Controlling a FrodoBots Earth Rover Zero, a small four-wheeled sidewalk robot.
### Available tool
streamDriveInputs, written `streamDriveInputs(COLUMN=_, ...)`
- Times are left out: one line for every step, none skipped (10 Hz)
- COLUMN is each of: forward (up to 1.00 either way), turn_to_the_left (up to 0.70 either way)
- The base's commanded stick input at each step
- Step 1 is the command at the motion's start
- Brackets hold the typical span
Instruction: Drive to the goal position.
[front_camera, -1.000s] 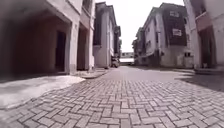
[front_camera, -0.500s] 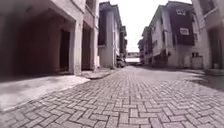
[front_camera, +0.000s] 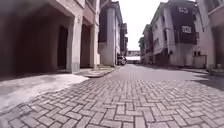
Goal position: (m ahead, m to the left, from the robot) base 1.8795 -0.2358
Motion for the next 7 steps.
streamDriveInputs(forward=0.5, turn_to_the_left=0.0)
streamDriveInputs(forward=0.5, turn_to_the_left=0.0)
streamDriveInputs(forward=0.5, turn_to_the_left=0.0)
streamDriveInputs(forward=0.5, turn_to_the_left=0.0)
streamDriveInputs(forward=0.5, turn_to_the_left=0.0)
streamDriveInputs(forward=0.5, turn_to_the_left=0.0)
streamDriveInputs(forward=0.5, turn_to_the_left=0.0)
